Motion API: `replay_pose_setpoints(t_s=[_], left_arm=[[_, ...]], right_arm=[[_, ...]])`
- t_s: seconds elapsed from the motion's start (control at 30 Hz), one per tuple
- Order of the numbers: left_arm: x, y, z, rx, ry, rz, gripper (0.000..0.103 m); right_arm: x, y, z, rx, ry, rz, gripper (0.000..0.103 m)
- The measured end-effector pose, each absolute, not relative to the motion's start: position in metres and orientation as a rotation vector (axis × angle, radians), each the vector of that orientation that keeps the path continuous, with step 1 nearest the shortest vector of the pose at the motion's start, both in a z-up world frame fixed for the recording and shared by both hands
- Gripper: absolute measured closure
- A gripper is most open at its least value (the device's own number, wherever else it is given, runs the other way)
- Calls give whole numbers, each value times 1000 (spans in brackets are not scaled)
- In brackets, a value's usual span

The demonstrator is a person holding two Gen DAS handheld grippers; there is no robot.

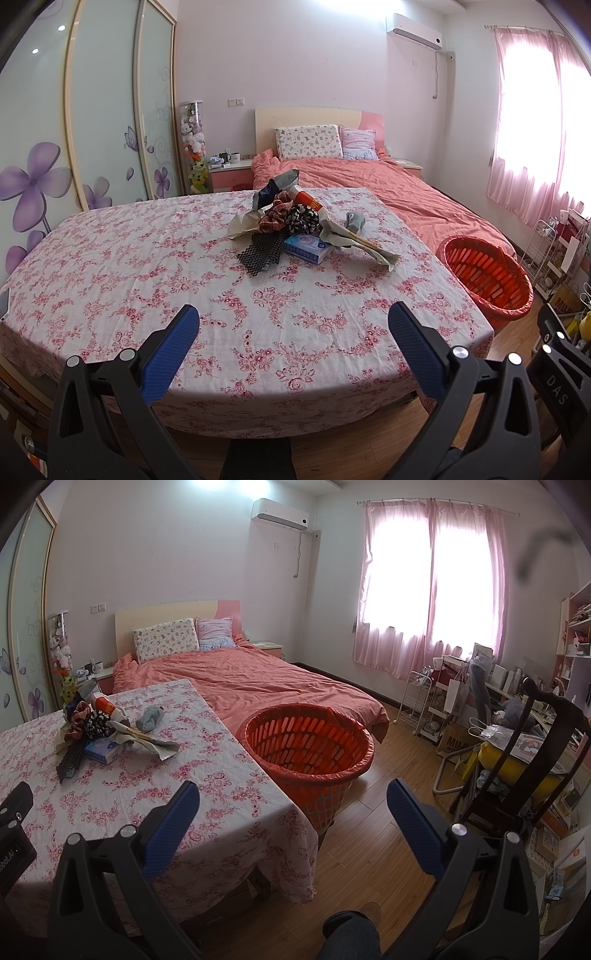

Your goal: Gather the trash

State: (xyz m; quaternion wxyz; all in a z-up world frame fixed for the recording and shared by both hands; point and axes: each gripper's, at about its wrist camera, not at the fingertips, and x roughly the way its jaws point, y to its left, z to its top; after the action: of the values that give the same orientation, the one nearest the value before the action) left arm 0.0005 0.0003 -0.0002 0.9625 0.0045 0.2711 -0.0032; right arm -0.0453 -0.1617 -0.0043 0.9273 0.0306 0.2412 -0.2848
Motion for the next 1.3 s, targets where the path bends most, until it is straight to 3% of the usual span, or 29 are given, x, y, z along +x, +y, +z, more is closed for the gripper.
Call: replay_pose_setpoints(t_s=[1.3], left_arm=[[7, 1, -9, 15, 573, 6, 2]], right_arm=[[-31, -167, -4, 73, 517, -566, 4]])
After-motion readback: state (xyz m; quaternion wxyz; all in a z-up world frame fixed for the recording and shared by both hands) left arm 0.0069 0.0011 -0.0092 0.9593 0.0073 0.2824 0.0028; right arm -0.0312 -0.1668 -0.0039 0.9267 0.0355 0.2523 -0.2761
